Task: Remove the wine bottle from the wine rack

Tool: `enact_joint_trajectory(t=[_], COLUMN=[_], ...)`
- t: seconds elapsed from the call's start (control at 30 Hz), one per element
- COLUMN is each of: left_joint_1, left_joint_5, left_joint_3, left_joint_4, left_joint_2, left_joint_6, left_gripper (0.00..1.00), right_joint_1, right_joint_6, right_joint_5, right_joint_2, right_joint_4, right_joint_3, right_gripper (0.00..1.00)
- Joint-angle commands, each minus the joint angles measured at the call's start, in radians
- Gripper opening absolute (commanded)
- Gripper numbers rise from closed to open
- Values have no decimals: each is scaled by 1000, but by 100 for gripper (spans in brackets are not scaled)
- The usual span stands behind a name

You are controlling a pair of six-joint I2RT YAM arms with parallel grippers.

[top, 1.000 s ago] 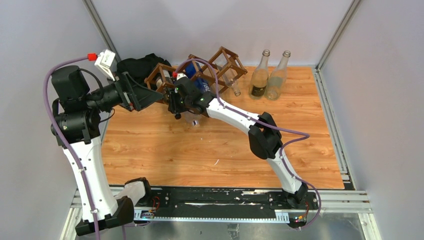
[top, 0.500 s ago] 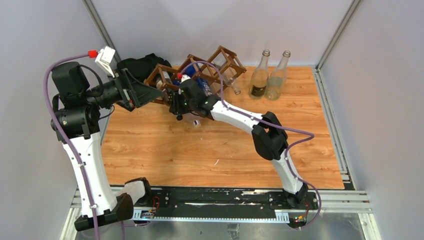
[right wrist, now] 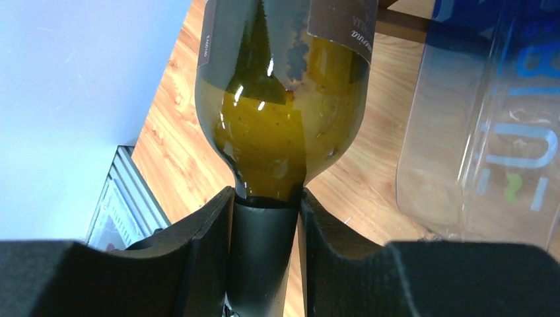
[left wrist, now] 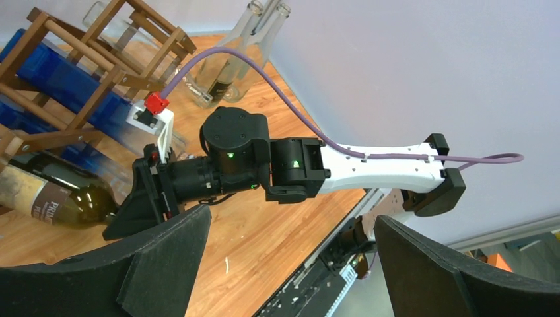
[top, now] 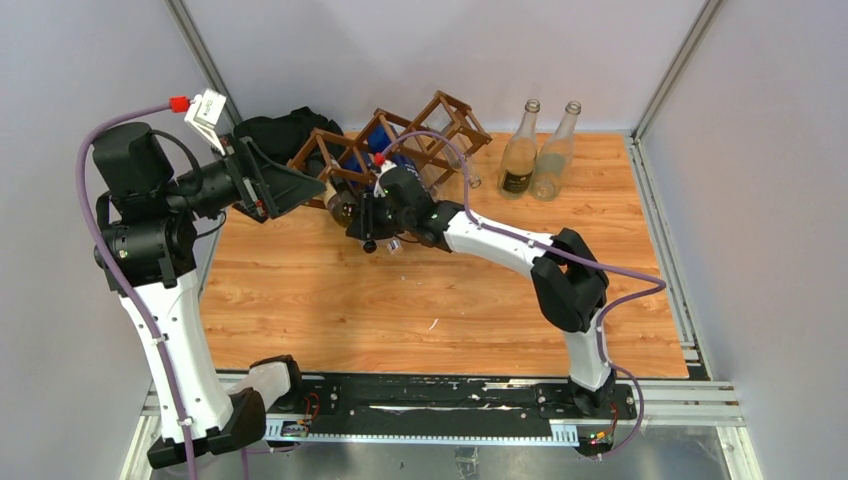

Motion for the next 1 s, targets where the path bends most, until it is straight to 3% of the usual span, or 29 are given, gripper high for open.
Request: enact_joint_trajectory(t=[0.0, 0.6, 0.97], left_joint_1=[-6, -5, -9], left_joint_5=[105, -88, -259], left_joint_3=[3, -243, -325], left_joint_4=[-32, -32, -132], left_joint_2=[13, 143, 146], left_joint_6=[-129, 416, 780], left_gripper=[100, 100, 100], right_joint_1=[16, 6, 1], right_joint_6=[7, 65, 67], right_joint_5=[-113, -143, -185], right_joint_2=[-115, -410, -608], right_joint_4=[160, 148, -19], right_joint_3=[-21, -253, -374], right_gripper=[0, 0, 0])
